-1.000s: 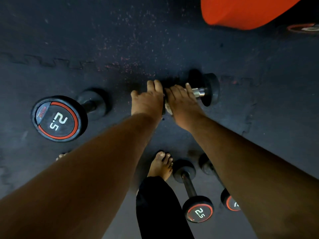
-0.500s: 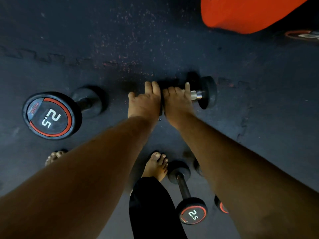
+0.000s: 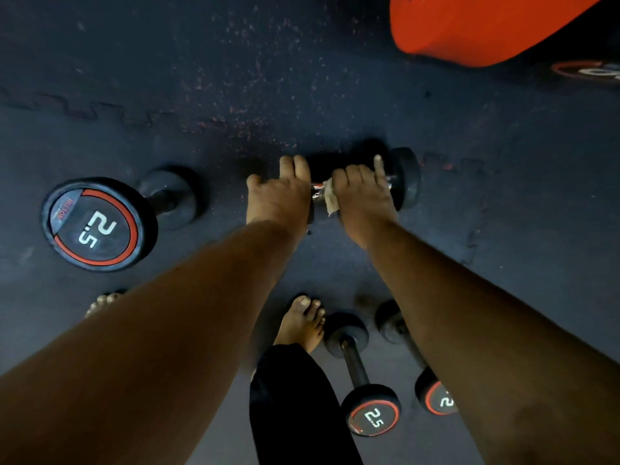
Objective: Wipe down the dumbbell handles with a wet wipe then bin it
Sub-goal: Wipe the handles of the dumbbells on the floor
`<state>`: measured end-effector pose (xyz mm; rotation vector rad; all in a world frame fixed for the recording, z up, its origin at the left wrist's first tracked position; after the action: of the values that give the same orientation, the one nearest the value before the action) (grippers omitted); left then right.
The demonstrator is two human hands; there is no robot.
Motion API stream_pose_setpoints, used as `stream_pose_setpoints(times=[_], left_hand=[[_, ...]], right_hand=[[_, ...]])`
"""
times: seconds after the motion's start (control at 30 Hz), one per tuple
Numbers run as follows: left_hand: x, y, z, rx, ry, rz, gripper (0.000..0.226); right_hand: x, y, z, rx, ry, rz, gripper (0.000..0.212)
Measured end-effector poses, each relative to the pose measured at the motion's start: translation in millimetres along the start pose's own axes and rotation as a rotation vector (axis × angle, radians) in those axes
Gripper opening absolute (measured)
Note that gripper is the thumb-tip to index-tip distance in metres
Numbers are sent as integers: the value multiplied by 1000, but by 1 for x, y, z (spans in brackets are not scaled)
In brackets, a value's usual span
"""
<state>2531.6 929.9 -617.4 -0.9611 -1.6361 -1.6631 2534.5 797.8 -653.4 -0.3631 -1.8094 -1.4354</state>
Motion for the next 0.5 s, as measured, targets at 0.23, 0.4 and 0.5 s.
stream_pose_setpoints(times=[0.23,0.4,0.5], left_hand=[[3,8,0,-2,-17,7,122],[5,3,0,-32,-7,5,126],[4,7,2,-18,-18,0,122]], right_hand=[[-11,15,-11,23,-57,73,21],[14,2,-21,337,-110,108,49],[-10,22,-23,246,-86,233,21]])
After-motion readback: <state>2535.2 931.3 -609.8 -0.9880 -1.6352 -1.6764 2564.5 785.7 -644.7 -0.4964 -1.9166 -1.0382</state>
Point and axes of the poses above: each hand's wrist, its own x-axis away from the middle knuckle, its own y-axis out of the back of the hand, z = x × y, the point moved 6 cm from there along -x, towards the middle knuckle, and after that the axes turned 8 degrees about z, right-handed, at the moved point
